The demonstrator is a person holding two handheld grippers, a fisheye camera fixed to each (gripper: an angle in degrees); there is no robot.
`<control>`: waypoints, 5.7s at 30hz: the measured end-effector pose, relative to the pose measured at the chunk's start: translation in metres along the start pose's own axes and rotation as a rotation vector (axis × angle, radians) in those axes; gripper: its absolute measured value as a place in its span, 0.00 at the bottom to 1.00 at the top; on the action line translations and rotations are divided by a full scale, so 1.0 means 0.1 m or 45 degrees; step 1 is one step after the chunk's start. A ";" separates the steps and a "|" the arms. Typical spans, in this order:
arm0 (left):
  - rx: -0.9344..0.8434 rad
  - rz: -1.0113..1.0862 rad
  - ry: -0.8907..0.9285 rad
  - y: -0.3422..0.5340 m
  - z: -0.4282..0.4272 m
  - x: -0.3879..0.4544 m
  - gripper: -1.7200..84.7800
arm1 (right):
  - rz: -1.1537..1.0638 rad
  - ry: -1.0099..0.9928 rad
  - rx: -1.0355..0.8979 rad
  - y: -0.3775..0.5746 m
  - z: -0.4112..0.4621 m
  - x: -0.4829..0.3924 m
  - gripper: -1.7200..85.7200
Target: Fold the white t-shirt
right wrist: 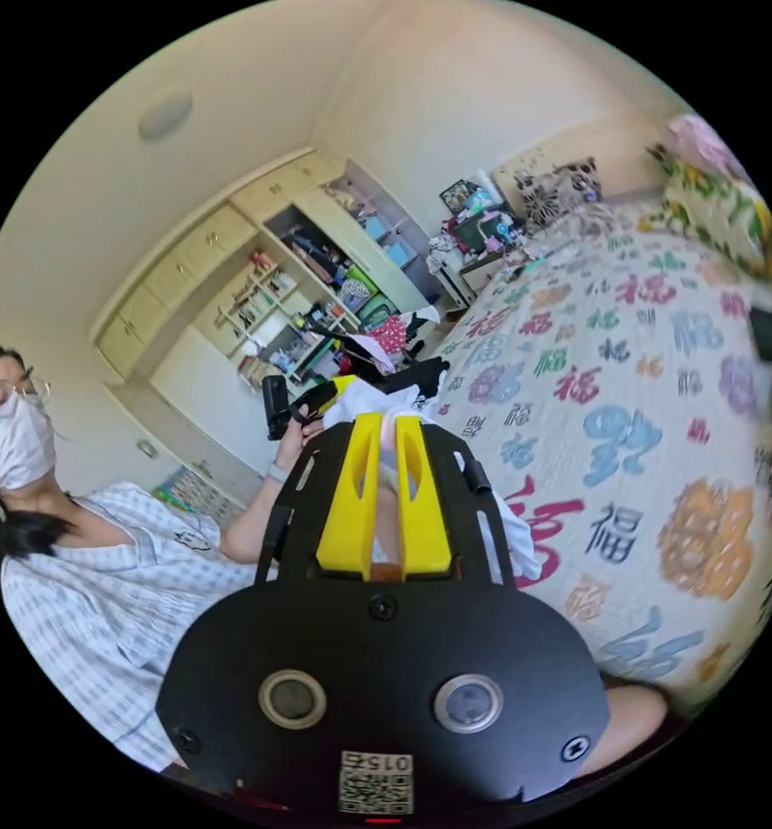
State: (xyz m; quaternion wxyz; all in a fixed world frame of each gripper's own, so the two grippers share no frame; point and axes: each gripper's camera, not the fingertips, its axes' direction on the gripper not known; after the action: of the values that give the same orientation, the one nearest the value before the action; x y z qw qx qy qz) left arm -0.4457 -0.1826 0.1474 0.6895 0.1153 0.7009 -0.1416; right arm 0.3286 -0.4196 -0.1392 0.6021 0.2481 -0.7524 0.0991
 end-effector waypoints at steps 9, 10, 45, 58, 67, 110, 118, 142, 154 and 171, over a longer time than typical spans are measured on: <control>-0.119 0.007 0.003 0.40 0.33 0.28 0.03 | 0.121 0.164 0.013 0.76 -0.26 -0.25 0.03; -0.153 0.007 0.001 0.45 0.37 0.30 0.03 | 0.108 0.139 0.026 0.78 -0.26 -0.33 0.03; -0.158 0.107 -0.248 1.97 1.48 1.33 0.02 | -0.586 0.325 0.379 1.36 -1.66 -3.30 0.02; -0.165 0.676 -0.510 1.45 0.87 2.19 0.01 | -0.467 0.332 0.465 1.90 -2.54 -3.26 0.02; -0.326 0.767 -0.566 1.62 1.18 2.41 0.02 | -0.457 0.335 0.472 1.95 -2.82 -3.33 0.02; -1.359 0.698 -0.504 1.97 4.53 0.69 0.08 | -0.553 0.726 -1.404 0.78 0.10 -0.17 0.12; -1.390 0.572 -0.360 1.49 4.48 0.33 0.02 | -0.466 0.757 -1.313 0.28 -0.23 -0.05 0.02; -0.902 -0.185 -0.610 -0.17 3.33 -1.77 0.10 | 0.414 0.629 -0.841 -1.25 -2.33 1.38 0.14; -1.068 -0.425 -0.390 -0.29 3.10 -2.23 0.04 | 0.576 0.580 -1.059 -1.30 -2.42 1.58 0.04; -1.319 -0.296 -0.618 -0.53 2.34 -2.05 0.04 | 0.556 0.811 -1.117 -1.48 -3.17 1.13 0.09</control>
State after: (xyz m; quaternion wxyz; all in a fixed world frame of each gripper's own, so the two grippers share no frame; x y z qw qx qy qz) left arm -0.2409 -0.3085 0.3521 0.7768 -0.3506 0.5086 0.1226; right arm 0.6556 -0.4333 0.0275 0.8107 -0.2272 -0.5388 -0.0300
